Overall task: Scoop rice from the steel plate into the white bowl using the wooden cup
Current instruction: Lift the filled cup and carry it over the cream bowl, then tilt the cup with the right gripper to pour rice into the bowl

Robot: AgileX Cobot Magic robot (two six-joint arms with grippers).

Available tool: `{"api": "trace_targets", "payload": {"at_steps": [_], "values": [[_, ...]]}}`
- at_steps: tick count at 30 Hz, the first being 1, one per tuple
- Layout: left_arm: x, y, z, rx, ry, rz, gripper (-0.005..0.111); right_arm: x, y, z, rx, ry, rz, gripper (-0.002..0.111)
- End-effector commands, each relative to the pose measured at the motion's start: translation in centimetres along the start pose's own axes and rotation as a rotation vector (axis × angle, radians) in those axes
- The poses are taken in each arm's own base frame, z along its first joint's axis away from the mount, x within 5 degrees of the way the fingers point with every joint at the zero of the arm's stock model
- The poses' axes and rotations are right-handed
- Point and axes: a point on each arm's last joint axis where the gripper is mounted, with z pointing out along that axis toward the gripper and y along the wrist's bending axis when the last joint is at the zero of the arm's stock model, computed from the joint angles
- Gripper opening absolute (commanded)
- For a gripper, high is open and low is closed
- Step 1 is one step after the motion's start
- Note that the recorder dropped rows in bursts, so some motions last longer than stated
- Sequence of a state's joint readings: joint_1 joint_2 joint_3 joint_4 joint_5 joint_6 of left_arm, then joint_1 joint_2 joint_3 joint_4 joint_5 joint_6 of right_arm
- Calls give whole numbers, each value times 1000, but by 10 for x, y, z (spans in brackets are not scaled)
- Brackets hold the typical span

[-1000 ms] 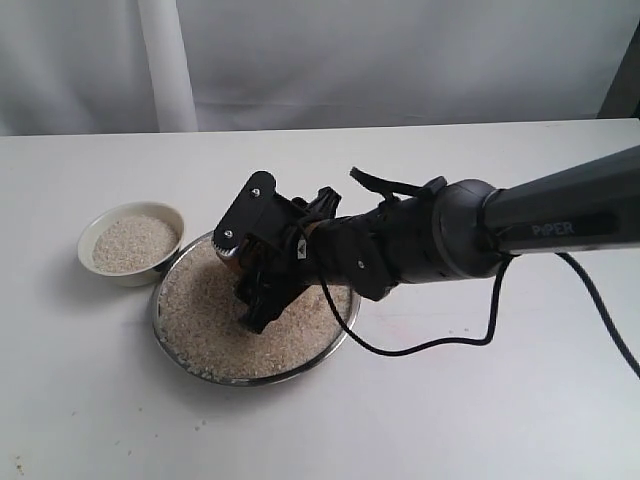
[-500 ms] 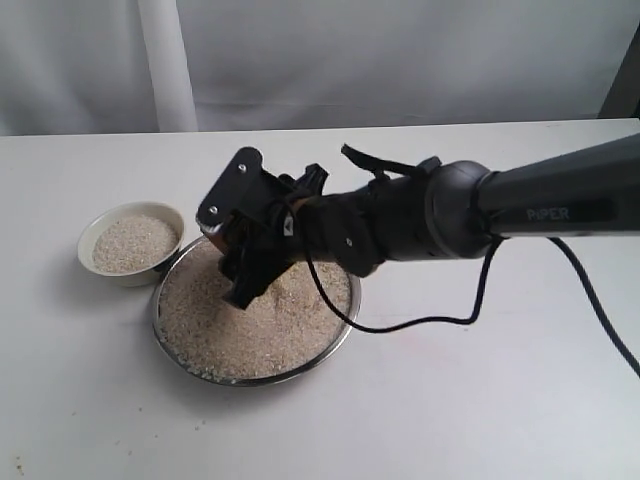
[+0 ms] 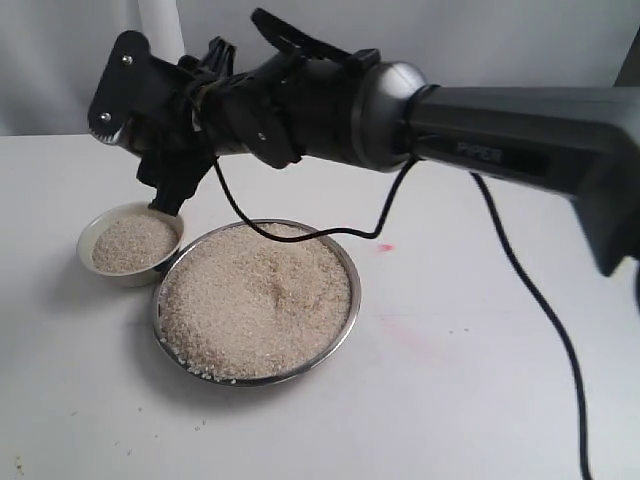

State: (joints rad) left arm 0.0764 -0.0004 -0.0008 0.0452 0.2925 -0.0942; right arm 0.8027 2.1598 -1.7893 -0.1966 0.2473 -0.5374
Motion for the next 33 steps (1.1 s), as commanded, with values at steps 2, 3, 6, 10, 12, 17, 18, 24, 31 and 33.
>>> {"api": "trace_targets", "payload": {"at_steps": [2, 3, 6, 10, 12, 17, 18, 24, 31, 33], "values": [[0, 0, 0, 7, -7, -2, 0, -7, 4, 31, 4, 86, -153, 0], [0, 0, 0, 7, -7, -2, 0, -7, 4, 37, 8, 108, -179, 0], [0, 0, 0, 7, -7, -2, 0, -8, 5, 50, 25, 160, -242, 0], [0, 0, 0, 7, -7, -2, 0, -7, 13, 66, 59, 200, -345, 0], [0, 0, 0, 7, -7, -2, 0, -7, 18, 72, 75, 209, -400, 0], [0, 0, 0, 7, -7, -2, 0, -1, 24, 82, 110, 239, -532, 0], [0, 0, 0, 7, -7, -2, 0, 2, 25, 84, 117, 251, -559, 0], [0, 0, 0, 7, -7, -2, 0, 7, 25, 89, 152, 291, -672, 0], [0, 0, 0, 7, -7, -2, 0, 1, 25, 87, 207, 311, -814, 0], [0, 0, 0, 7, -7, -2, 0, 0, 24, 86, 227, 330, -859, 0]]}}
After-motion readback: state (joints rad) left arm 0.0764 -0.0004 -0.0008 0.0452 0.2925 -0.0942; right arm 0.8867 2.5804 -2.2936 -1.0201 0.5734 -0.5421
